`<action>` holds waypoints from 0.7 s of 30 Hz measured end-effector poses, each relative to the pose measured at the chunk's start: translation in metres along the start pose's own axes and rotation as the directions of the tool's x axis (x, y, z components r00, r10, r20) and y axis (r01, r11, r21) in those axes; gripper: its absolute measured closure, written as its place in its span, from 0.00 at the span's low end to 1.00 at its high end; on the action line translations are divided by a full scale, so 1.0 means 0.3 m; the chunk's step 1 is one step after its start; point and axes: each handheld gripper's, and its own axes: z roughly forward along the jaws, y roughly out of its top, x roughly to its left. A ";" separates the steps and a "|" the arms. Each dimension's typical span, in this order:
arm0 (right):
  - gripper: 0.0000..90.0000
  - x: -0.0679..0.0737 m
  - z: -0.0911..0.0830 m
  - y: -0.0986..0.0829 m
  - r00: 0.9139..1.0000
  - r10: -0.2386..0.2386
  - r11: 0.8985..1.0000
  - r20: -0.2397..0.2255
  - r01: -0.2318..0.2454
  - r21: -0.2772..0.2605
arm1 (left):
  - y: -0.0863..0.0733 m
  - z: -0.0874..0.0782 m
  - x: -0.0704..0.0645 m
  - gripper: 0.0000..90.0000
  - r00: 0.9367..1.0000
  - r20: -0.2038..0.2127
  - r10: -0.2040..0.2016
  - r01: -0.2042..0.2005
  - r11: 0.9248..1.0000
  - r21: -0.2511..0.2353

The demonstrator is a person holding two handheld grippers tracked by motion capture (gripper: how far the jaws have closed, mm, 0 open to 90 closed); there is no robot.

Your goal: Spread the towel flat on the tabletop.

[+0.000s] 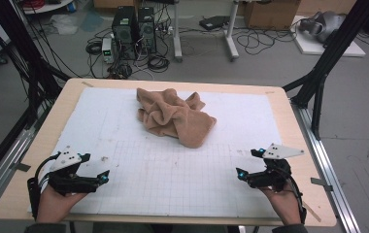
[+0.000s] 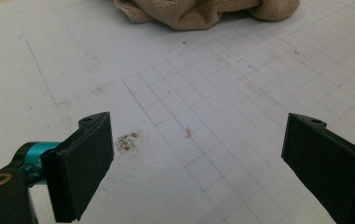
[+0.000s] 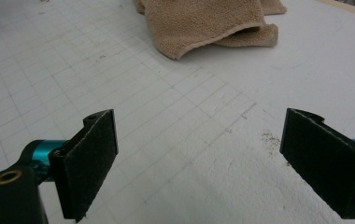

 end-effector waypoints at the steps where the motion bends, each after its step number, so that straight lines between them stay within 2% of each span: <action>1: 0.12 0.000 0.000 0.000 1.000 0.000 1.000 0.000 0.000 0.000 | 0.002 0.001 0.000 0.11 1.000 0.000 0.002 -0.002 1.000 0.003; 11: 0.12 0.001 0.007 0.001 1.000 -0.002 1.000 -0.002 0.002 0.001 | 0.004 -0.001 -0.005 0.11 1.000 0.008 0.008 -0.008 1.000 -0.001; 21: 0.12 0.014 0.039 0.035 0.999 -0.025 1.000 -0.020 0.025 0.008 | -0.001 -0.005 -0.004 0.11 1.000 0.012 0.009 -0.009 1.000 -0.006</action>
